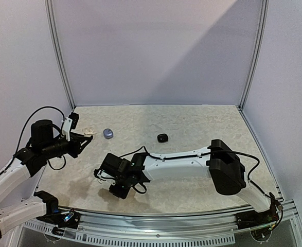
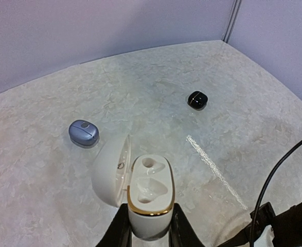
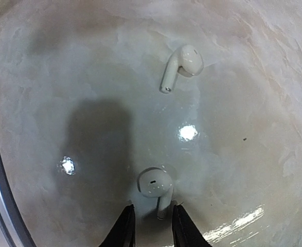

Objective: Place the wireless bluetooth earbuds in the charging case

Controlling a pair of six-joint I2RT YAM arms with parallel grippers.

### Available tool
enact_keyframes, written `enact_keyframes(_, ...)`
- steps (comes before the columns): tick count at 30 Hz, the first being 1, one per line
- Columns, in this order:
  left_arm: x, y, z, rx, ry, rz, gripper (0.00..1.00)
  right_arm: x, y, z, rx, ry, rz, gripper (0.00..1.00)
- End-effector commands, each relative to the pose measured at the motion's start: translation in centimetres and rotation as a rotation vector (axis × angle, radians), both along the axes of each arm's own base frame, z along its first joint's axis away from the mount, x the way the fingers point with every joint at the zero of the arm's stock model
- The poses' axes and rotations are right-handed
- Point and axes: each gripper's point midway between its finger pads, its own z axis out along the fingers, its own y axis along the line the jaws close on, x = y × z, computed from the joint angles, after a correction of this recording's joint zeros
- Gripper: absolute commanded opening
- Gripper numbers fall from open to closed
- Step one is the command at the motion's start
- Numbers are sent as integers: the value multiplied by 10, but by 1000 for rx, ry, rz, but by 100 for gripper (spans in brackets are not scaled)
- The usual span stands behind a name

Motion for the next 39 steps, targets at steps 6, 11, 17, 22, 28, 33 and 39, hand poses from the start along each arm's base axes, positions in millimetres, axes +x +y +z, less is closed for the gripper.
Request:
enact_keyframes(6, 1, 2, -5, 6, -6, 2, 0, -9, -15, -51, -97, 75, -6, 20)
enact_keyframes(11, 1, 2, -4, 7, -7, 3, 0, 4, -30, -58, -145, 62, -90, 12)
enact_keyframes(17, 1, 2, -4, 8, -7, 2, 0, 17, -56, -56, -192, 36, -191, 4)
enact_keyframes(22, 1, 2, -5, 9, -4, 1, 0, 23, -79, -53, -213, 27, -278, 1)
enact_keyframes(28, 1, 1, -3, 10, -8, -4, 0, 20, -124, -49, -279, 19, -395, 0)
enact_keyframes(33, 0, 1, -3, 10, -13, -8, 0, 8, -183, -51, -362, 30, -531, 0)
enact_keyframes(39, -2, -3, -2, 4, -14, -34, 0, -15, -241, -50, -409, 78, -690, 0)
